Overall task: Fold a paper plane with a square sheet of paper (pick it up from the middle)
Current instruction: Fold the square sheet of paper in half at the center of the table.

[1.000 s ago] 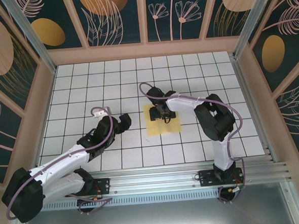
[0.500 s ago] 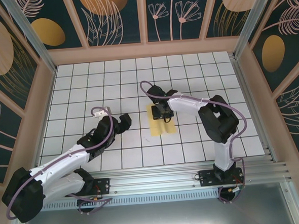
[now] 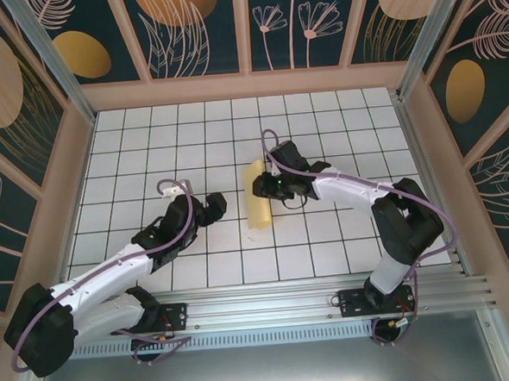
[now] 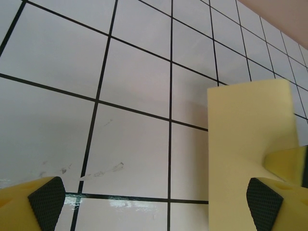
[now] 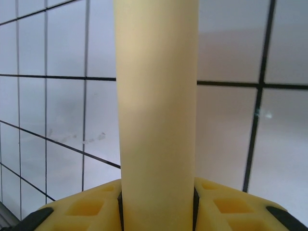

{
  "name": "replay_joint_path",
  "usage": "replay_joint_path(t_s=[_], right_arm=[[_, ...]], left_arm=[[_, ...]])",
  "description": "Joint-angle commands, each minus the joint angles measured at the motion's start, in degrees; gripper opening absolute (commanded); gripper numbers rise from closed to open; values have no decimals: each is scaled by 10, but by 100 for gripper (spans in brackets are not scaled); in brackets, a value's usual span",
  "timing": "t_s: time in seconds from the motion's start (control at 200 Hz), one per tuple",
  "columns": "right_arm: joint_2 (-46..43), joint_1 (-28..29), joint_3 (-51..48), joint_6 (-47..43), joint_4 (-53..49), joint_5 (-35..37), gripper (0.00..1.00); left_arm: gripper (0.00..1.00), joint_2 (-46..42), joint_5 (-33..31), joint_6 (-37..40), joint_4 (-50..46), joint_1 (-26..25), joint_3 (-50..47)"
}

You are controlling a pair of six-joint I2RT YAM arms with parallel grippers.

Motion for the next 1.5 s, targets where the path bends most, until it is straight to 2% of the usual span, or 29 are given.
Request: replay_joint_path(t_s=[0.0, 0.24, 0.38, 0.656, 0.786, 1.051, 1.496], right_arm=[[4, -15, -45, 30, 56, -32, 39], [-25, -38, -89, 10, 42, -27, 59], [-46, -59, -101, -6, 15, -13, 63], [-46, -60, -107, -24, -5, 3, 60], [-33, -59, -97, -26, -16, 29, 54], [-22, -60, -94, -40, -37, 55, 51], [-4, -60, -94, -39, -22, 41, 51]], left_arm=[[99, 6, 35, 3, 25, 3, 14], [98, 35, 106, 18, 57, 3, 20], [97, 63, 142, 22, 69, 3, 33], [80, 106, 192, 1, 115, 3, 35], [74, 120, 198, -7, 122, 3, 39], [69, 141, 215, -18, 147, 3, 39], [65, 172, 228, -21, 150, 4, 51]])
